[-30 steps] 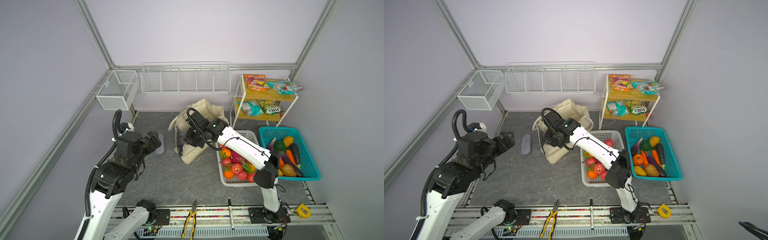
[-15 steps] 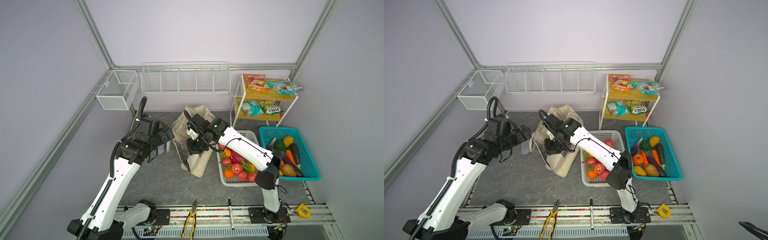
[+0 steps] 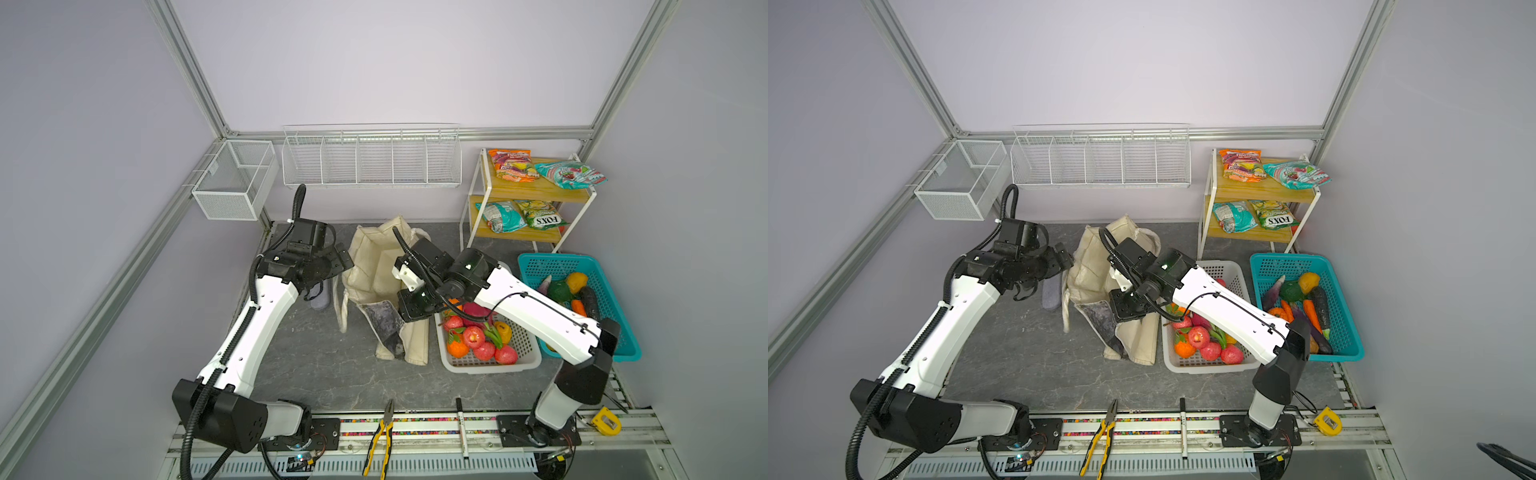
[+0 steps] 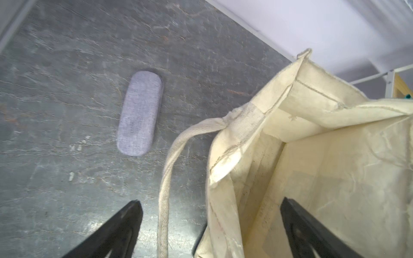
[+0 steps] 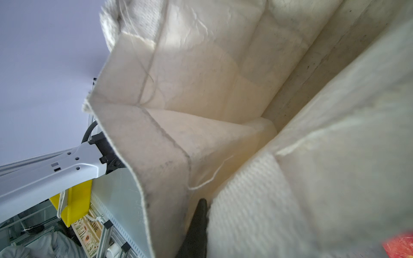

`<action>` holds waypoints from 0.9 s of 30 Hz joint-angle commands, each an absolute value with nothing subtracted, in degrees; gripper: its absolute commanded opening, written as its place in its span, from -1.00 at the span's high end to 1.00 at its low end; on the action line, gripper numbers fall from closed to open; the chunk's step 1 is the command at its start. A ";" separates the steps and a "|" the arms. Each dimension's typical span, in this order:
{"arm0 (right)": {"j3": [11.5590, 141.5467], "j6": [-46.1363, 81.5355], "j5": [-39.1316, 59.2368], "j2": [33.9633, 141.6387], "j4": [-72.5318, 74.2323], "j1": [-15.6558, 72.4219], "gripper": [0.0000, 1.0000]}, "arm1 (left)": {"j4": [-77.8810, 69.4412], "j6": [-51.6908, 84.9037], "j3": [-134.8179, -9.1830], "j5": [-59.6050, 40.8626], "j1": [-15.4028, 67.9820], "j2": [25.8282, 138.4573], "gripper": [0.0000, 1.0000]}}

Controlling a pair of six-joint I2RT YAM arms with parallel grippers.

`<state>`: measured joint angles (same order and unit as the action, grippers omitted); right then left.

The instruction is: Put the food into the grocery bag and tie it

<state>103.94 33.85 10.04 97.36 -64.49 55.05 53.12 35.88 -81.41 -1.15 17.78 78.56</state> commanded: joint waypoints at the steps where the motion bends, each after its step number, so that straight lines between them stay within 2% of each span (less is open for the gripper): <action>1: 101.02 34.40 8.09 94.49 -61.89 53.83 0.80 | 52.54 36.07 -81.41 -8.27 17.75 81.04 -0.92; 4: 99.05 35.34 7.41 92.68 -60.68 52.76 0.80 | 55.64 39.22 -80.76 -7.70 16.34 82.44 -0.90; 12: 96.33 37.08 7.22 90.79 -58.10 51.70 0.80 | 50.81 39.77 -77.04 -18.53 14.85 83.91 -0.86; 17: 95.75 37.04 7.03 90.53 -57.48 51.50 0.79 | 43.83 42.11 -75.49 -23.41 14.85 85.11 -0.69; 22: 95.37 36.99 7.14 90.28 -57.33 51.42 0.79 | 41.75 42.57 -76.45 -26.82 14.94 87.56 -0.39; 27: 94.32 37.09 6.59 88.92 -56.87 51.17 0.77 | 41.66 42.06 -77.12 -29.87 14.92 88.77 0.15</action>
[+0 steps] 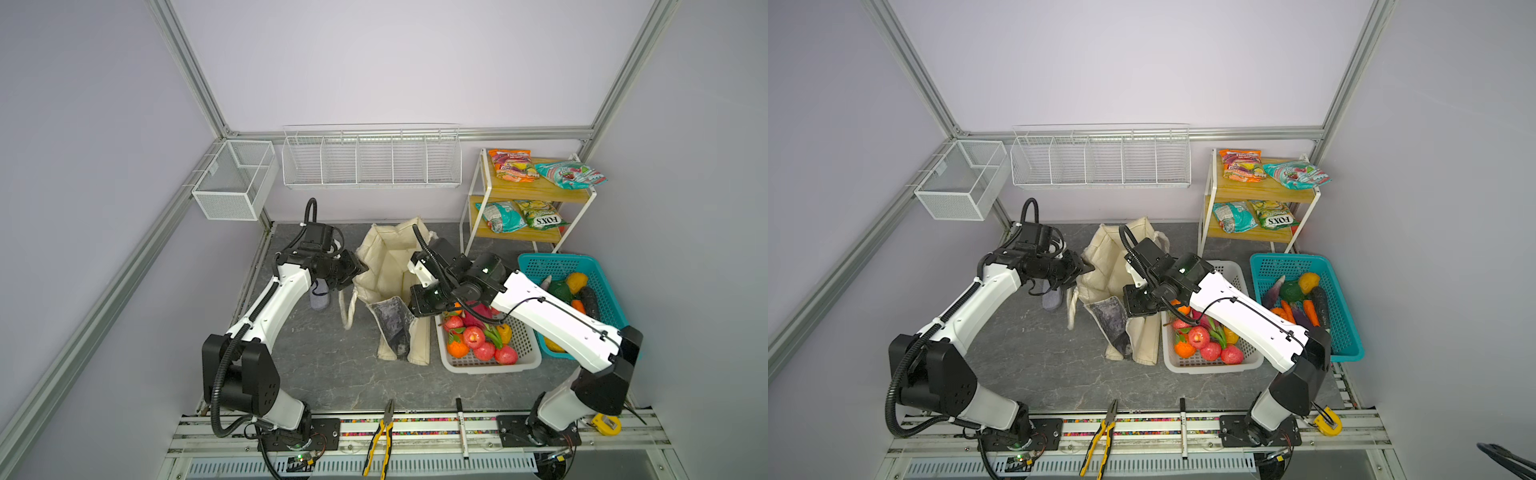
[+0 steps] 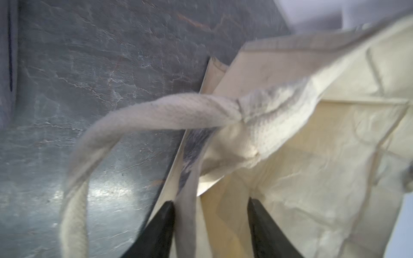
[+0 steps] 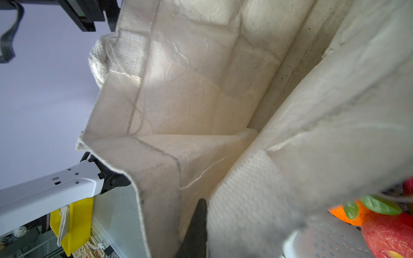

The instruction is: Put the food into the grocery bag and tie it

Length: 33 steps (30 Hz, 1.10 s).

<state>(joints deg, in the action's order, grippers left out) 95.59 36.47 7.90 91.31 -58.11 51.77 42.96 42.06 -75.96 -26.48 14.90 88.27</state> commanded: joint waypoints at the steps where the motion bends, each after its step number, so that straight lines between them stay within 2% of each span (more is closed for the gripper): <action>1: 94.15 36.97 6.65 88.59 -56.59 51.11 0.77 | 41.49 41.94 -77.08 -30.40 14.94 88.70 0.28; 3: 93.63 36.59 6.59 87.66 -55.63 50.90 0.72 | 41.67 41.63 -77.29 -30.84 14.94 88.38 0.81; 4: 93.46 36.23 6.59 87.18 -55.24 50.68 0.66 | 42.18 41.28 -77.51 -30.64 14.94 88.17 0.95; 5: 93.43 35.67 6.44 86.61 -55.28 50.46 0.51 | 43.08 40.62 -77.90 -30.07 14.94 88.03 1.00; 10: 96.13 34.04 -0.17 84.21 -56.07 47.49 -0.40 | 47.91 37.02 -80.35 -27.06 14.94 87.27 1.00; 12: 97.51 33.42 -3.58 83.77 -56.30 45.86 -0.57 | 49.27 36.07 -81.34 -26.59 14.94 87.15 1.00; 17: 100.28 32.78 -4.39 87.53 -55.85 42.60 -0.73 | 50.82 35.01 -82.64 -25.43 14.94 86.44 1.00; 22: 102.57 33.23 -4.72 92.54 -56.90 41.60 -0.73 | 51.33 34.45 -82.88 -24.85 14.94 85.65 1.00; 28: 101.34 35.20 2.63 98.00 -52.87 40.79 -0.47 | 51.62 34.54 -83.29 -24.51 14.94 85.01 1.00; 31: 101.75 35.83 4.91 100.63 -52.38 40.84 -0.19 | 52.37 34.71 -84.40 -24.38 14.94 84.75 1.00; 33: 102.57 35.42 4.49 101.32 -52.73 40.79 0.15 | 52.71 35.13 -85.15 -23.27 14.94 83.87 1.00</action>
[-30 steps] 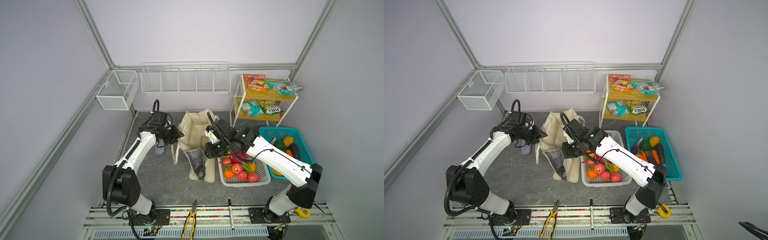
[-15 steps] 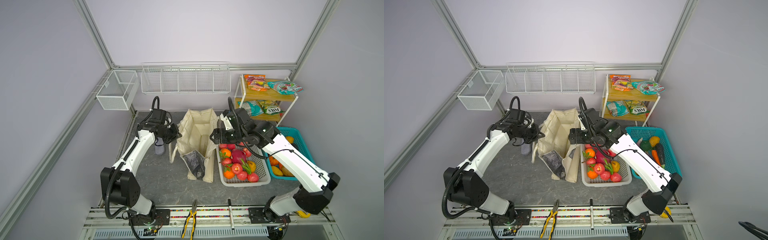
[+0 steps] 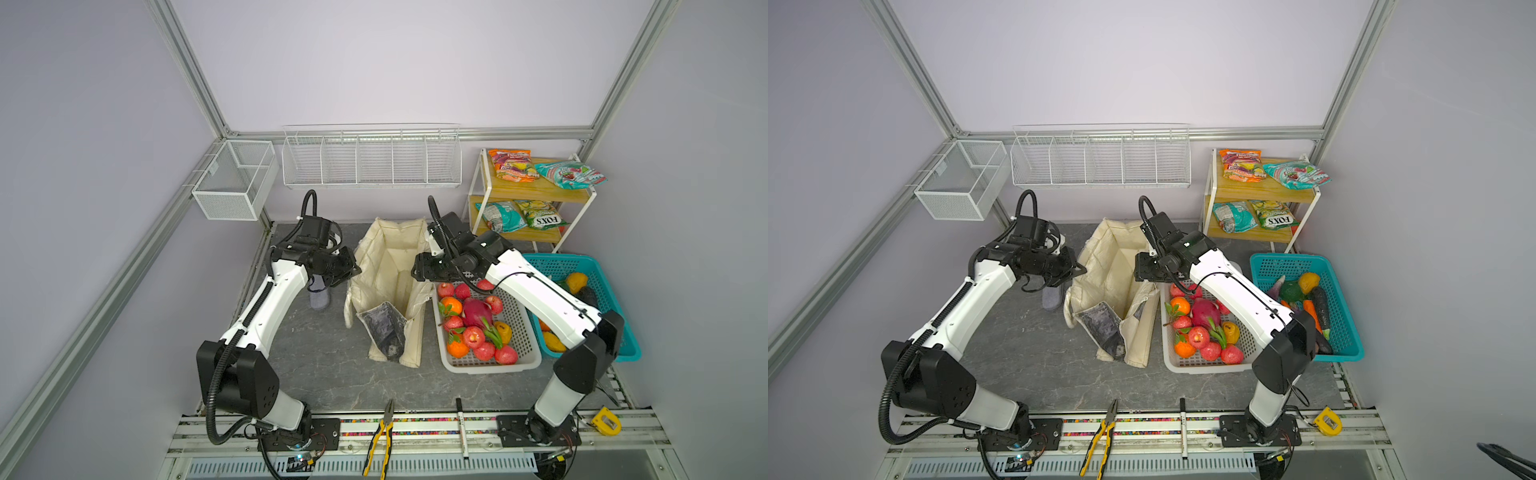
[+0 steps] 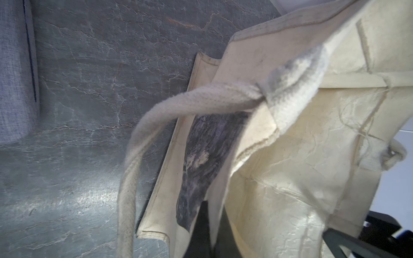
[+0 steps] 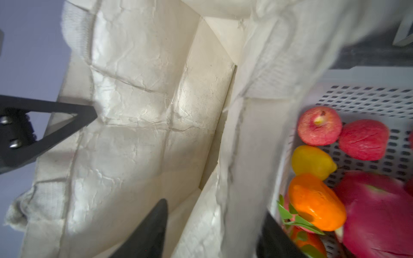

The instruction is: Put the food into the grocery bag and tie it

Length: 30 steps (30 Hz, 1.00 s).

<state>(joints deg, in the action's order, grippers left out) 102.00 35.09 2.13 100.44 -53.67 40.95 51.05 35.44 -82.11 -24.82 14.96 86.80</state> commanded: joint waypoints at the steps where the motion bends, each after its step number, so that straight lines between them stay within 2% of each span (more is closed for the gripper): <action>1: 103.54 34.69 3.45 101.54 -53.64 40.81 0.39 | 53.48 35.23 -85.79 -21.35 14.92 83.32 1.00; 2: 105.18 33.49 1.88 101.81 -55.96 40.78 0.63 | 54.94 35.24 -86.56 -18.28 14.93 82.60 1.00; 4: 109.99 30.50 -1.73 103.12 -62.23 40.85 0.84 | 59.22 34.90 -88.49 -10.27 14.94 81.13 1.00; 8: 124.40 24.15 -12.28 108.12 -79.04 40.83 0.86 | 66.99 34.15 -91.89 5.92 14.89 77.70 1.00; 12: 132.65 21.21 -17.57 110.93 -87.71 40.83 0.86 | 68.59 33.24 -91.17 12.35 14.93 74.84 1.00; 23: 129.55 22.71 -10.90 111.80 -85.09 42.65 0.86 | 67.86 32.58 -87.54 1.93 17.52 75.07 1.00; 30: 120.37 26.07 -8.36 109.03 -79.98 44.87 0.78 | 68.69 33.81 -85.25 -1.21 18.72 75.38 1.00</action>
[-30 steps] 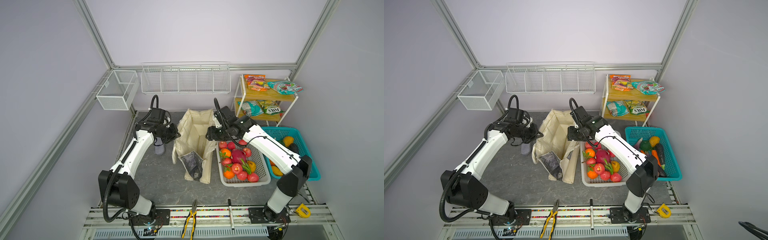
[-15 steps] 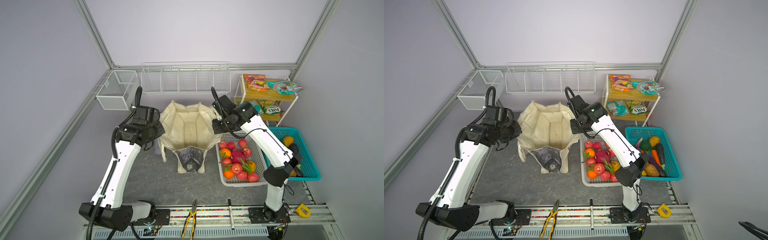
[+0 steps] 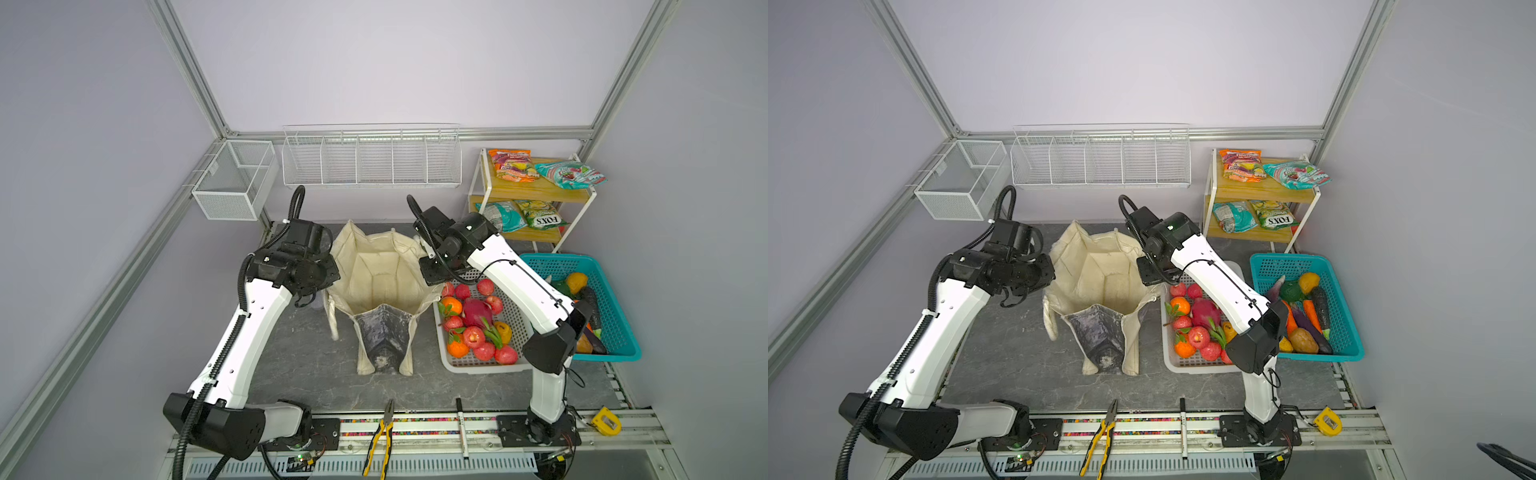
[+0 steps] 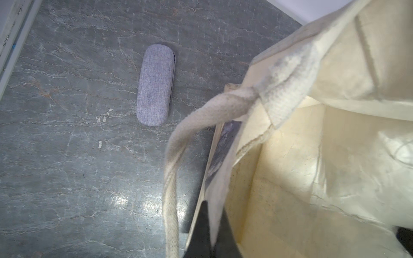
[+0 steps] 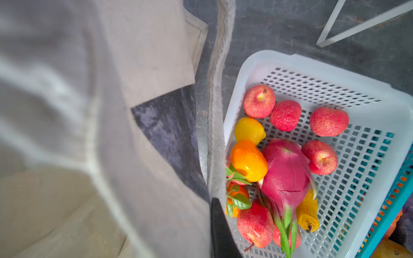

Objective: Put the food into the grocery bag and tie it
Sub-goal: 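Hold the bag open with the left gripper while the right gripper withdraws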

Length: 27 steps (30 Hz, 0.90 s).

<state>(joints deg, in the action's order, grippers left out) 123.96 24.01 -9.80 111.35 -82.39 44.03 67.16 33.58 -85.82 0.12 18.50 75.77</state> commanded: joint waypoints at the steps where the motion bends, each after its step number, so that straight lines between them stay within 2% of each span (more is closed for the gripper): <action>1: 119.02 26.46 -7.99 108.42 -78.99 44.95 0.77 | 68.82 33.88 -85.00 -1.24 18.77 75.26 1.00; 9: 109.81 28.74 -7.09 104.25 -72.98 45.13 0.73 | 66.45 34.54 -79.71 -3.69 18.90 73.19 0.97; 14: 109.50 28.65 -7.08 103.38 -72.07 45.04 0.74 | 65.42 35.42 -78.05 -4.55 18.90 71.33 0.31; 17: 109.43 28.65 -6.85 103.10 -71.81 45.01 0.76 | 64.12 34.86 -77.76 -4.55 18.90 70.19 0.16; 19: 109.42 28.74 -6.87 102.93 -71.50 45.00 0.76 | 63.89 34.80 -77.60 -4.16 18.90 69.68 0.18; 23: 109.75 28.74 -7.06 102.57 -71.30 45.01 0.76 | 65.27 34.99 -77.65 -3.31 18.90 69.80 0.55; 27: 110.62 28.65 -7.00 102.09 -71.45 45.02 0.70 | 65.87 34.41 -77.28 -2.12 18.81 69.21 0.82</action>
